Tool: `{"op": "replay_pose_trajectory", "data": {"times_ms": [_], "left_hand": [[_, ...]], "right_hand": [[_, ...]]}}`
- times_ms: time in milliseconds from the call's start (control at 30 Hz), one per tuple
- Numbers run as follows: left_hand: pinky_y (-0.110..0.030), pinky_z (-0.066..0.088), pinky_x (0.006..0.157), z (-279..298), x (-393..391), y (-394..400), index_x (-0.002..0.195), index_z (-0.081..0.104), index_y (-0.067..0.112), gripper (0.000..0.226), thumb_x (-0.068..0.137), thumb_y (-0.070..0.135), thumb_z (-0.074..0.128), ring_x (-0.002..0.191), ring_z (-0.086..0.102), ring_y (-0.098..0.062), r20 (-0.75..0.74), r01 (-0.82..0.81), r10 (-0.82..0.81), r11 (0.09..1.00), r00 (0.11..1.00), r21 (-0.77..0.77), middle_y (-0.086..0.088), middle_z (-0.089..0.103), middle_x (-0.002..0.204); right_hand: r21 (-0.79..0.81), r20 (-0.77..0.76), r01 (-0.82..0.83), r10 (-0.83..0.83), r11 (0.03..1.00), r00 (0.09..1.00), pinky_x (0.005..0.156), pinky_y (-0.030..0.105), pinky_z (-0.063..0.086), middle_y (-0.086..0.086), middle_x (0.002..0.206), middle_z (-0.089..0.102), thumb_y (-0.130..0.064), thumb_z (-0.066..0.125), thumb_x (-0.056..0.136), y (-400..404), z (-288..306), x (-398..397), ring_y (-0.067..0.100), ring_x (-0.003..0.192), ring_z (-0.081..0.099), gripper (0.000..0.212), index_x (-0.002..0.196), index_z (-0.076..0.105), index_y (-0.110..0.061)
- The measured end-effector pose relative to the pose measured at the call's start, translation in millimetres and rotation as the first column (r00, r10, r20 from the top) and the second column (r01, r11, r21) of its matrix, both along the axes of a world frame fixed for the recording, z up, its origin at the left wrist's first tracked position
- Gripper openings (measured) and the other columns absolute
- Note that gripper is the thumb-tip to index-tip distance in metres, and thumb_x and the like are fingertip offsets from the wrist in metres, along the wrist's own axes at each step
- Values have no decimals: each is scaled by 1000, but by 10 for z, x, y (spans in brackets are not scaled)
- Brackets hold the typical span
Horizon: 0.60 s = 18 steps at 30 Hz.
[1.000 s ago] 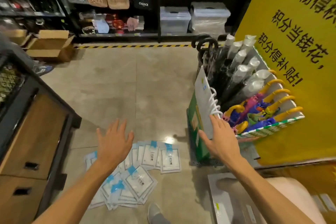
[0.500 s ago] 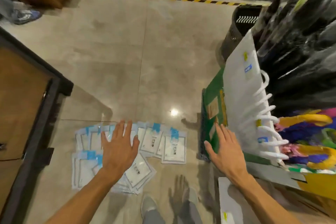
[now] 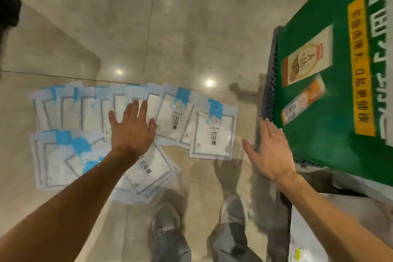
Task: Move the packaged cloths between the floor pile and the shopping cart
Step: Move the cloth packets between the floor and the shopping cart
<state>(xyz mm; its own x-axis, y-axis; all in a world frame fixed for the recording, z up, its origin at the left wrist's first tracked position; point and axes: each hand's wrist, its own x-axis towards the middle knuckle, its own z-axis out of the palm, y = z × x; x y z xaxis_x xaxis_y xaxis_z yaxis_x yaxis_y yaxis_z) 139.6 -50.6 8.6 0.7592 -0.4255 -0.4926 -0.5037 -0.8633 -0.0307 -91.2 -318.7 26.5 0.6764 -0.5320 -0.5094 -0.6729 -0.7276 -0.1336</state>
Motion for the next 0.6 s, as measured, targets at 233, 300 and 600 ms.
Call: {"op": "replay_pose_trajectory", "data": {"times_ms": [233,300,600], "left_hand": [[-61,4,123,-1349,-2,79,162,3,15,69,104,50,18,157,5,-23,-33,17,-15,997,999,71,-5,4,171],[-61,2,123,-1674,38,88,162,0,13,74,103,56,15,157,0,-22,-38,32,-30,997,999,67,-5,0,171],[-57,16,113,-2598,146,33,141,41,-7,103,83,78,51,141,34,-42,161,27,5,980,987,-197,-27,38,152]], "right_hand": [[11,-151,-11,13,1000,988,130,43,4,17,172,12,-74,36,95,82,-1478,5,28,160,8,105,162,7,1],[1,-167,6,-5,1000,986,130,43,5,19,172,9,-80,35,91,110,-1813,45,30,160,7,113,162,4,2],[-33,-11,147,-147,989,989,127,50,7,21,168,16,-92,57,67,155,-2728,29,36,157,11,137,159,18,1]]}}
